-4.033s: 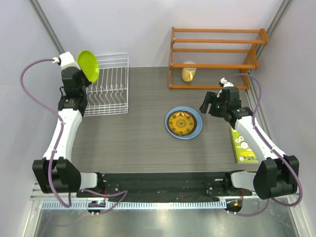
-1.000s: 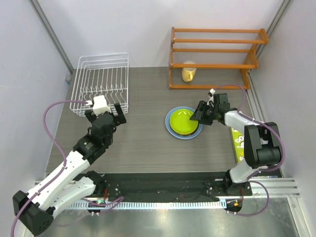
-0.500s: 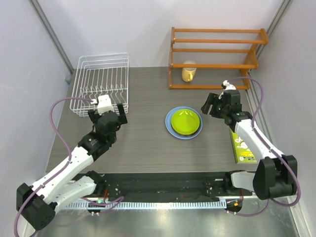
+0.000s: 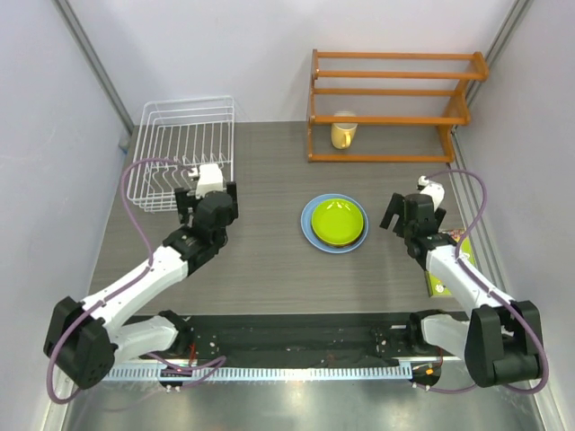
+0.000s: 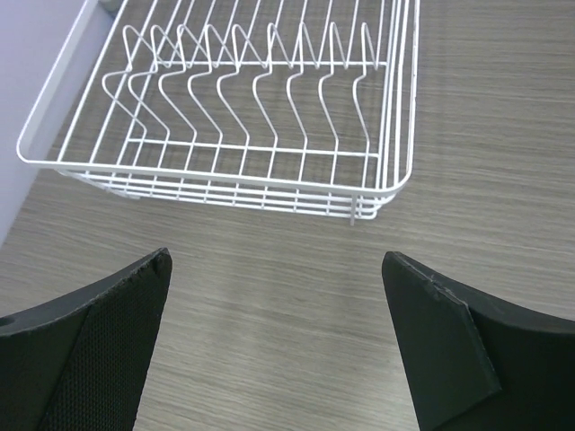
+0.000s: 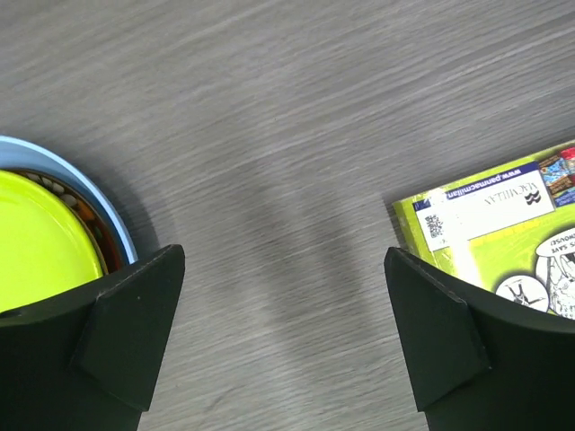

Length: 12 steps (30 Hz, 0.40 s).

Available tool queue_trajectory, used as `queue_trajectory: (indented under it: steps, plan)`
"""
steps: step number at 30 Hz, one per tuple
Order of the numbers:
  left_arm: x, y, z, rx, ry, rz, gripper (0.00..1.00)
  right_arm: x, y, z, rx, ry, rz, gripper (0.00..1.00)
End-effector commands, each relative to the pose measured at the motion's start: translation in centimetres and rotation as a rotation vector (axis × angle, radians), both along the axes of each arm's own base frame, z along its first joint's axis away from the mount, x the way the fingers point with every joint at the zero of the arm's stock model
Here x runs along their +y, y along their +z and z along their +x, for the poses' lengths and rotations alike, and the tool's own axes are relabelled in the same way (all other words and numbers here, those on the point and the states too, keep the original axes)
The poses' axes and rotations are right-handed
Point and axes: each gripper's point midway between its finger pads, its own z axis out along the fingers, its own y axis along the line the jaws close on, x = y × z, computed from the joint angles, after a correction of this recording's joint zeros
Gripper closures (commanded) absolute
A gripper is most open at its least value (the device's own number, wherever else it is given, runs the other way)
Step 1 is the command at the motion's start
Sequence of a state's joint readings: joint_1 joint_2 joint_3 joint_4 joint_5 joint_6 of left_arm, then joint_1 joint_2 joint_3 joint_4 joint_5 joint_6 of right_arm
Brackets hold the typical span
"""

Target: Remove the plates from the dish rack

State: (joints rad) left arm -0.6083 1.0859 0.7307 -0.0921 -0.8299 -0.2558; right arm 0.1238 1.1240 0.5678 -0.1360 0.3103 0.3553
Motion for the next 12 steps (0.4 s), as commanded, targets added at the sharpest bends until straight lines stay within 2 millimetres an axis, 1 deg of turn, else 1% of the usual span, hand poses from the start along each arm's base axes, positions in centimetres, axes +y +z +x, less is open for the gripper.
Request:
queue_trajectory:
  steps: [1, 4, 5, 6, 7, 8, 10, 11, 12]
  plan:
    - [1.2, 3.4, 1.8, -0.078, 0.082, 0.017, 0.00, -0.6, 5.7, 2.2, -0.254, -0.069, -0.028, 0.00]
    - [2.7, 2.7, 2.2, -0.063, 0.088, -0.036, 0.01, -0.9, 6.4, 1.7, -0.269, -0.065, -0.097, 0.00]
    - [3.8, 2.5, 2.4, -0.064, 0.098, -0.066, 0.00, -0.9, 6.4, 1.5, -0.274, -0.062, -0.108, 0.00]
    - [4.4, 1.9, 2.2, -0.065, 0.106, -0.093, 0.01, -1.0, 6.7, 1.4, -0.285, -0.070, -0.114, 0.00]
    - [4.9, 1.7, 2.1, -0.068, 0.113, -0.103, 0.00, -0.6, 7.8, 1.4, -0.332, -0.061, -0.108, 0.00]
    - [5.9, 1.0, 2.1, -0.065, 0.130, -0.111, 0.01, -0.6, 7.7, 1.2, -0.339, -0.051, -0.127, 0.00]
    - [7.0, 0.7, 1.9, -0.066, 0.156, -0.109, 0.01, -0.4, 9.0, 1.1, -0.395, -0.048, -0.132, 0.00]
    - [7.8, 0.4, 1.8, -0.060, 0.181, -0.109, 0.00, -0.1, 8.9, 1.1, -0.395, -0.026, -0.141, 0.00]
    - [7.9, 0.3, 1.9, -0.059, 0.182, -0.119, 0.00, 0.0, 9.0, 1.1, -0.400, -0.020, -0.140, 0.00]
